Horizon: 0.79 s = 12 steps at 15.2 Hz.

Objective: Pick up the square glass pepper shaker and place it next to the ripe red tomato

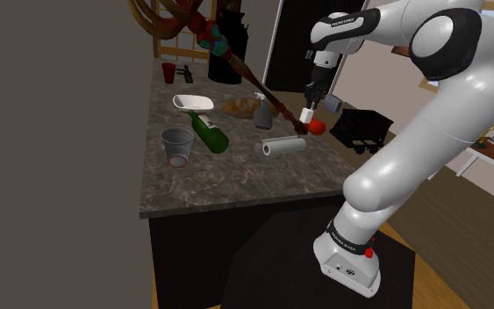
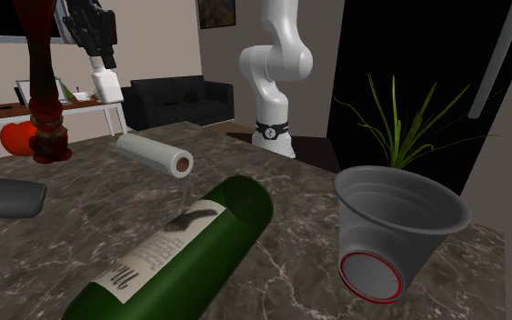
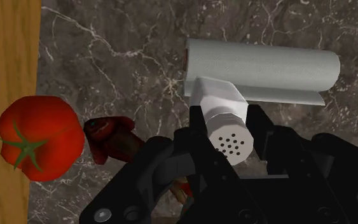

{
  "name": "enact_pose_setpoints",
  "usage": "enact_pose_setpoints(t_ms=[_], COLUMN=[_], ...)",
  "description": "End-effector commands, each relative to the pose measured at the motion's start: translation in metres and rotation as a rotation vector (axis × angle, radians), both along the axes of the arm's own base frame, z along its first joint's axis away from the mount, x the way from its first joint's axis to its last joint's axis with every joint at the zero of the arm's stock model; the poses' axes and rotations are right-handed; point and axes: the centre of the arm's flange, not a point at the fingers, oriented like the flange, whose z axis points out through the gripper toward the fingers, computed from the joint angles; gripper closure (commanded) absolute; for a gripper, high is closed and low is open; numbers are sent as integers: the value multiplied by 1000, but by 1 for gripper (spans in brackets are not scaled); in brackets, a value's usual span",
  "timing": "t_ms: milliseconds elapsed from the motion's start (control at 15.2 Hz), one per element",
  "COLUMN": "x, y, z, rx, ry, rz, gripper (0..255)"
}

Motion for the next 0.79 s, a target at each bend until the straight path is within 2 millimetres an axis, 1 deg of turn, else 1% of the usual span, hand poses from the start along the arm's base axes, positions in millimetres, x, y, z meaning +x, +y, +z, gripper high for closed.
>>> enact_pose_setpoints(t_ms=[0, 726], x=[-12, -71], y=[-22, -155], z=[1, 1], rx=[0, 0], ry=[0, 0], rz=[1, 1], gripper=[255, 255])
